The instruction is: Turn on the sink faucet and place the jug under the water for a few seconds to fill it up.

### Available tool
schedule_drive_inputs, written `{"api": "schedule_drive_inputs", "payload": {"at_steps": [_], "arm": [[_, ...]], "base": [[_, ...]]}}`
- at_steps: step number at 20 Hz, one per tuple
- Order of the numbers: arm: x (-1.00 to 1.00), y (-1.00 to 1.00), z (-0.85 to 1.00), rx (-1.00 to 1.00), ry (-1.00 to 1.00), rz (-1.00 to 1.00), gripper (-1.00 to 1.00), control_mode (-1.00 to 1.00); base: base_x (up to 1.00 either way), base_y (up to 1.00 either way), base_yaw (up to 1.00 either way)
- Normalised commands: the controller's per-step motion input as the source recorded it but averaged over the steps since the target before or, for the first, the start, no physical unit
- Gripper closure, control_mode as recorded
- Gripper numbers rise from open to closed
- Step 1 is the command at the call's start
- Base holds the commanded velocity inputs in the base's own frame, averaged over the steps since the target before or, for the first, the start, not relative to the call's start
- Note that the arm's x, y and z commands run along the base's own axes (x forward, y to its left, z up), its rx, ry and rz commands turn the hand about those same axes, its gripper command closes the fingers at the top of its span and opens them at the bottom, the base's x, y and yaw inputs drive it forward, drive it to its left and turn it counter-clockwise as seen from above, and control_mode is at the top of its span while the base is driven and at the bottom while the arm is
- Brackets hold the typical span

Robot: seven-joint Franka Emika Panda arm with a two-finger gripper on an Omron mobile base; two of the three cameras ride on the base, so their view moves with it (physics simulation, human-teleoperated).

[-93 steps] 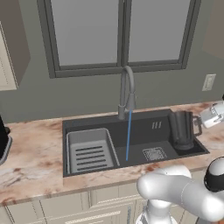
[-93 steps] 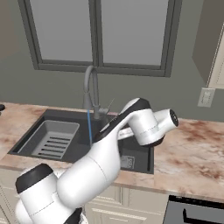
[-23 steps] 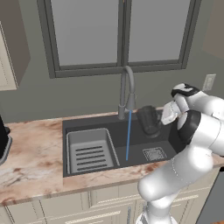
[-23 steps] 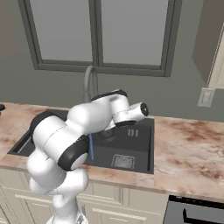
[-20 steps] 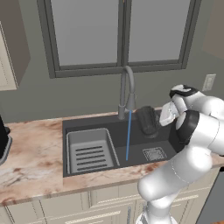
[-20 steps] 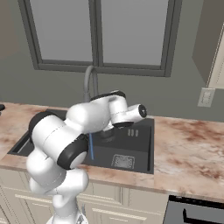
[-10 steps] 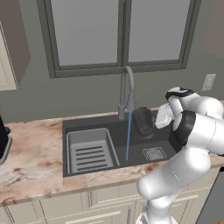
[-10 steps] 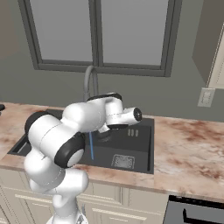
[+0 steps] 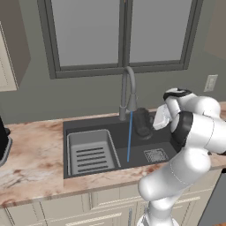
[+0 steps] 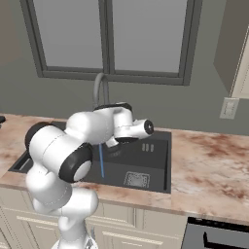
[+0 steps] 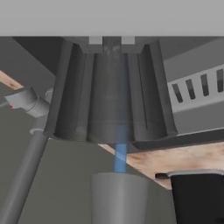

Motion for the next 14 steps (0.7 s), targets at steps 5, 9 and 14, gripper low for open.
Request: {"api": "schedule_drive_inputs", "payload": {"at_steps": [5,9,14], "arm": [[0.19,0.09,0.00,0.00,-0.01,0.02,1.00,-1.00],[0.14,0.11,-0.03,0.00,0.00,0.02,1.00,-1.00],[0.01,0.10,-0.01,0.00,0.00,0.02,1.00,-1.00]], "base": [[0.00,0.00,0.00],[0.00,0.00,0.00],[0.00,0.00,0.00]]}}
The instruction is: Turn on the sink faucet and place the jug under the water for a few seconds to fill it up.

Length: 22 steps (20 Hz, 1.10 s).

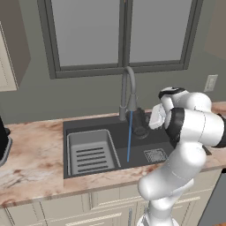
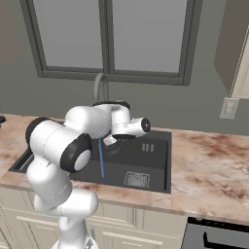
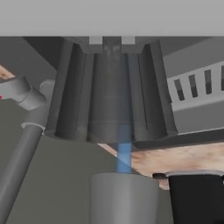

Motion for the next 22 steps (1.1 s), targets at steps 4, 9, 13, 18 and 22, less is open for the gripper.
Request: {"api": "schedule_drive_inputs", "payload": {"at_steps": [4,9,13,18,22], "arm": [[0.05,0.14,-0.02,0.00,0.00,0.02,1.00,-1.00],[0.00,0.13,0.00,0.00,0.00,0.02,1.00,-1.00],[0.01,0.08,0.00,0.00,0.00,0.02,1.00,-1.00],[0.00,0.03,0.00,0.00,-0.02,0.01,1.00,-1.00],[-0.15,0.00,0.00,0.00,-0.08,0.00,1.00,-1.00]], "base": [[0.00,0.00,0.00],[0.00,0.00,0.00],[0.00,0.00,0.00],[0.00,0.00,0.00],[0.00,0.00,0.00]]}}
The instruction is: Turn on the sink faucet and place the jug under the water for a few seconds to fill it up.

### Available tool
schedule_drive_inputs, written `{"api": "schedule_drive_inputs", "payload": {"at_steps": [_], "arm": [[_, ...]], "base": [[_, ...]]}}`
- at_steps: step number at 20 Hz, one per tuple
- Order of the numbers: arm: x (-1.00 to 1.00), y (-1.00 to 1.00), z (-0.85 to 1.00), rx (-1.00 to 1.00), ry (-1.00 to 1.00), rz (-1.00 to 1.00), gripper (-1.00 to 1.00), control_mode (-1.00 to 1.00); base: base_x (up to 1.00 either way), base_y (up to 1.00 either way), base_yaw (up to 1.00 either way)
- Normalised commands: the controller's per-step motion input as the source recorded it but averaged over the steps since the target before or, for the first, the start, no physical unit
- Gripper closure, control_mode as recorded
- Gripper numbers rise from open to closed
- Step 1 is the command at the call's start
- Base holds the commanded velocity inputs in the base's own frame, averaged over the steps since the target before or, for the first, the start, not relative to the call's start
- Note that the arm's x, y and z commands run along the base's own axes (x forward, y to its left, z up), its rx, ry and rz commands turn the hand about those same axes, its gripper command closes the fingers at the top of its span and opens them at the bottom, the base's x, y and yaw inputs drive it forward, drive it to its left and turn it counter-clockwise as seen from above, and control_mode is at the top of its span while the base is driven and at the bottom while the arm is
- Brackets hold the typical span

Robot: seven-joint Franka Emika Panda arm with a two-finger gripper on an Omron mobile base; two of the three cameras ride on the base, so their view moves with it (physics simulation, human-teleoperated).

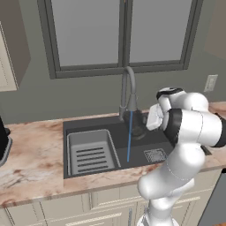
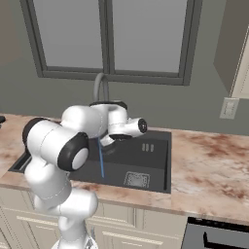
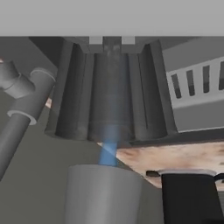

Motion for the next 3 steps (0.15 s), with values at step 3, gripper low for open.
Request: {"api": "schedule_drive_inputs", "payload": {"at_steps": [3], "arm": [[-0.11,0.00,0.00,0.00,-0.06,0.00,1.00,-1.00]], "base": [[0.00,0.00,0.00]]}}
